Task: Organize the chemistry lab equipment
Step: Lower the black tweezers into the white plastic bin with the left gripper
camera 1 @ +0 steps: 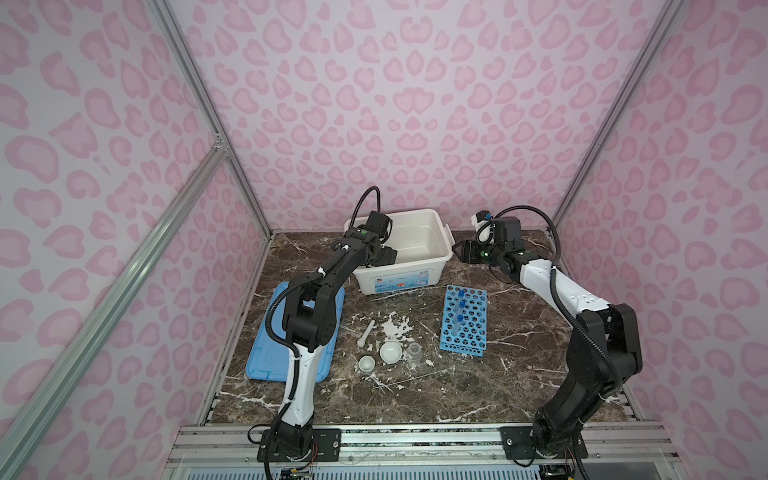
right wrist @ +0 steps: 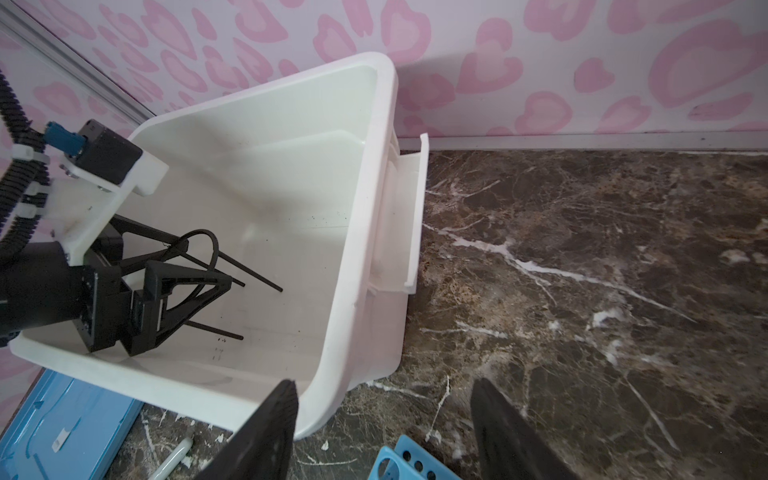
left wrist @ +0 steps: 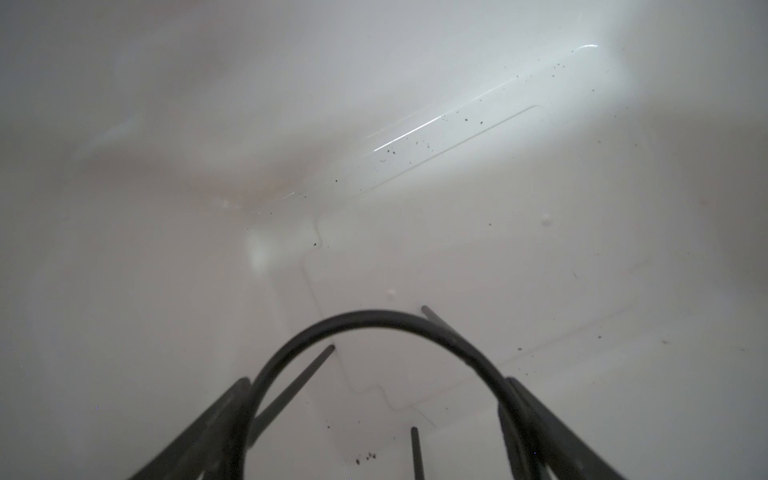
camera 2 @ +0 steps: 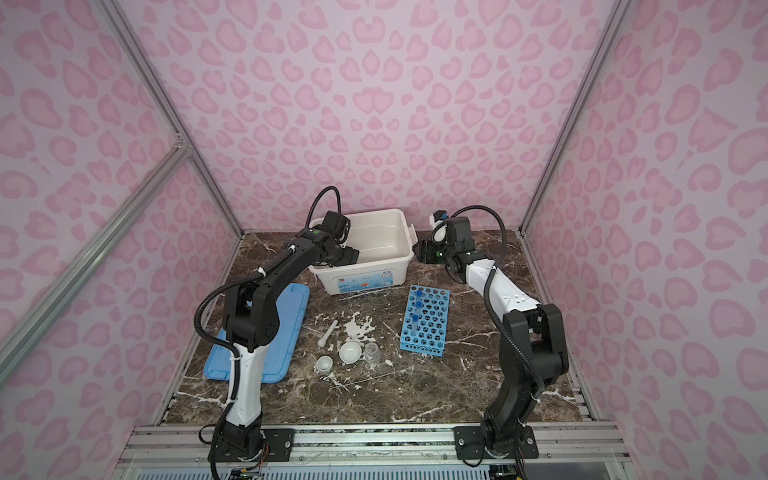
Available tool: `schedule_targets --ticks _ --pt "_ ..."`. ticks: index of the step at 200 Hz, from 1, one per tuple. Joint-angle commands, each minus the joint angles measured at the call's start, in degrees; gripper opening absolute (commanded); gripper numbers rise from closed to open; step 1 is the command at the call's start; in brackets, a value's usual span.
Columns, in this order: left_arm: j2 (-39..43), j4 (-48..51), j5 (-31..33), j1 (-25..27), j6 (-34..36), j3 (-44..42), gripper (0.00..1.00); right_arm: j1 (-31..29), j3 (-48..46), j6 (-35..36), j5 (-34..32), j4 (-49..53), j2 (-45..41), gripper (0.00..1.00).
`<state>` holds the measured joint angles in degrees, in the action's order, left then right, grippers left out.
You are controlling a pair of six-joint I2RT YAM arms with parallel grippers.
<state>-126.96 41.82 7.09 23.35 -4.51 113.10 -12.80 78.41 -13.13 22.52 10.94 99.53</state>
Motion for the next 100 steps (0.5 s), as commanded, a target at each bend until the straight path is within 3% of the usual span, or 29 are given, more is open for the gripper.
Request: schedule_targets --ticks 1,100 --pt "0.3 2.65 -0.25 0.46 -0.43 -1.35 0.69 -0.06 -0.62 -0.28 0.05 0.02 -0.21 0.68" --pt "2.27 1.71 0.4 2.31 -2.56 -4.52 0.71 -0.12 -1.41 -0.01 0.06 0.88 -1.69 0.68"
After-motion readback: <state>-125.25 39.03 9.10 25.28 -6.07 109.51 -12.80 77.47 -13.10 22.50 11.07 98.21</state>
